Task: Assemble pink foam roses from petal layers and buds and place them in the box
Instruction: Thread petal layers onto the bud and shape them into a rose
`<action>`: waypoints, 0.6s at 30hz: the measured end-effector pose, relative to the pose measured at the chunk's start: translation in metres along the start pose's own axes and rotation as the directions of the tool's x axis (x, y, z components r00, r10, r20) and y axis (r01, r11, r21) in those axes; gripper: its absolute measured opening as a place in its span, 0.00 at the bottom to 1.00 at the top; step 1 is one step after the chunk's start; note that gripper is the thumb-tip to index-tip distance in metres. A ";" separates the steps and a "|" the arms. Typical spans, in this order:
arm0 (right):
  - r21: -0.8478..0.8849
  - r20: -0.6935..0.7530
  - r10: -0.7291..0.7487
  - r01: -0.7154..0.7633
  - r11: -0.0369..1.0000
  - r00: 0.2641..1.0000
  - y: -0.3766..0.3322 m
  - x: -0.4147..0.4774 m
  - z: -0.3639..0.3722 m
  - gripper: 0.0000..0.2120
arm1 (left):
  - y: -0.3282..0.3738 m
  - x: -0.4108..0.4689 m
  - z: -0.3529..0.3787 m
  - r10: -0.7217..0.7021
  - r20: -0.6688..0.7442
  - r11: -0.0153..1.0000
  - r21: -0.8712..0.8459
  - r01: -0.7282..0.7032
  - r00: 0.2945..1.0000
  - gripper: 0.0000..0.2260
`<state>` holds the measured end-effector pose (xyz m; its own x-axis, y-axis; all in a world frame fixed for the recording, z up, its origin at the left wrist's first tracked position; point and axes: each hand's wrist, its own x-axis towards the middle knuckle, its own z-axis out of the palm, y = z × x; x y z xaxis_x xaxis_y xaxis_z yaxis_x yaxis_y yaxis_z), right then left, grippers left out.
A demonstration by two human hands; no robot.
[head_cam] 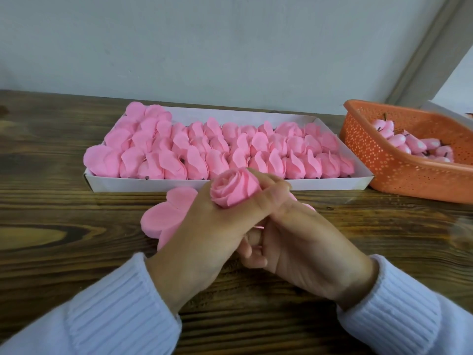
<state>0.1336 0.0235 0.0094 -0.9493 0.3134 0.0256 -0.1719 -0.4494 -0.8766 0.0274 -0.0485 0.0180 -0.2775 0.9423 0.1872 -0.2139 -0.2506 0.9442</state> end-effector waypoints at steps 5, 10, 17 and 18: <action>0.052 -0.025 0.002 -0.001 0.999 1.000 -0.001 0.000 -0.003 0.12 | -0.001 0.002 0.000 -0.031 -0.017 0.999 -0.041 0.031 0.999 0.10; 0.016 -0.019 0.098 -0.098 0.995 0.995 -0.001 0.001 -0.003 0.13 | -0.002 0.000 0.001 -0.046 -0.020 0.999 -0.018 0.046 0.999 0.13; 0.126 0.031 0.009 -0.012 0.992 0.999 0.000 -0.002 -0.006 0.15 | -0.003 0.002 -0.002 -0.016 -0.026 1.000 -0.010 0.015 1.000 0.15; 0.129 0.036 0.013 -0.018 0.992 0.999 0.000 -0.001 -0.005 0.16 | -0.003 0.002 -0.002 -0.008 -0.014 1.000 -0.004 0.008 1.000 0.12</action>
<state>0.1360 0.0275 0.0067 -0.9604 0.2769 0.0317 -0.1878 -0.5588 -0.8078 0.0261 -0.0465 0.0149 -0.2887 0.9412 0.1755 -0.2204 -0.2437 0.9445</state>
